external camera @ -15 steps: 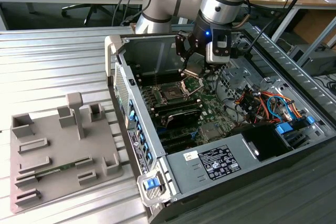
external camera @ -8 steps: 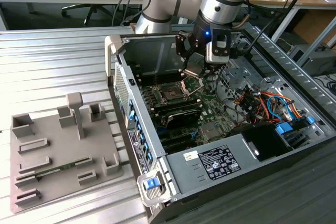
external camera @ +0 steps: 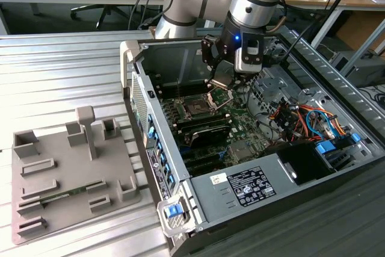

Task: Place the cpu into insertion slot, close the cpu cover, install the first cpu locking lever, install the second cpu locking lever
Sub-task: 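Place the cpu into insertion slot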

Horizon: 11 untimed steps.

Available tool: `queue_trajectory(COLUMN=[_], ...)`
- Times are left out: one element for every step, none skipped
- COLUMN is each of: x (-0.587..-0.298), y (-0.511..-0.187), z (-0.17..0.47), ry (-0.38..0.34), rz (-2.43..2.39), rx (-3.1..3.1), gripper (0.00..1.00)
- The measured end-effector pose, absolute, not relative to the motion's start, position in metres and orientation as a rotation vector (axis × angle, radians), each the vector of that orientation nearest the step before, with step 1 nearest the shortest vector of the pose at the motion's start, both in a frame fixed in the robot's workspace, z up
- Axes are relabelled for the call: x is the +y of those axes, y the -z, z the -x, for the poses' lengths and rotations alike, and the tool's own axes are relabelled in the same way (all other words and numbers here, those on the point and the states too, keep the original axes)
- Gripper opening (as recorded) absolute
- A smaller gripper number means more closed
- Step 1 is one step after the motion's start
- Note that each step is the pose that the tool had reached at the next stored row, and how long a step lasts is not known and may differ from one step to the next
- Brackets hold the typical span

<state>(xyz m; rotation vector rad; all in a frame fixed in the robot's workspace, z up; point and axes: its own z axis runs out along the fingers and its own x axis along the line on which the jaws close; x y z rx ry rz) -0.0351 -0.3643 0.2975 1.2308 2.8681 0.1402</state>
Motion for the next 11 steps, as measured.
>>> queue_trajectory(x=[-0.3643, -0.3643, -0.3643, -0.3643, -0.3643, -0.3643, -0.3643, -0.3643, -0.3643, -0.3643, -0.3643], y=[-0.2975, -0.2975, -0.2975, -0.2975, -0.2975, -0.2975, -0.2975, -0.2975, -0.2975, -0.2975, -0.2975], z=[0.0351, 0.0351, 0.0351, 0.0351, 0.0351, 0.0351, 0.0351, 0.0351, 0.0350, 0.0351, 0.0351], ry=[-0.140, -0.140, -0.140, -0.140, -0.140, -0.140, -0.140, -0.140, -0.140, -0.140, -0.139], rz=[-1.237, -1.243, -1.249, -1.256, -1.263, -1.266, -1.275, -1.281, -1.288, -1.295, -1.304], rx=[2.865, 2.863, 2.860, 2.856, 2.853, 2.851, 2.847, 2.844, 2.841, 2.837, 2.833], gripper=[0.55, 0.55, 0.55, 0.55, 0.55, 0.55, 0.55, 0.55, 0.55, 0.55, 0.55])
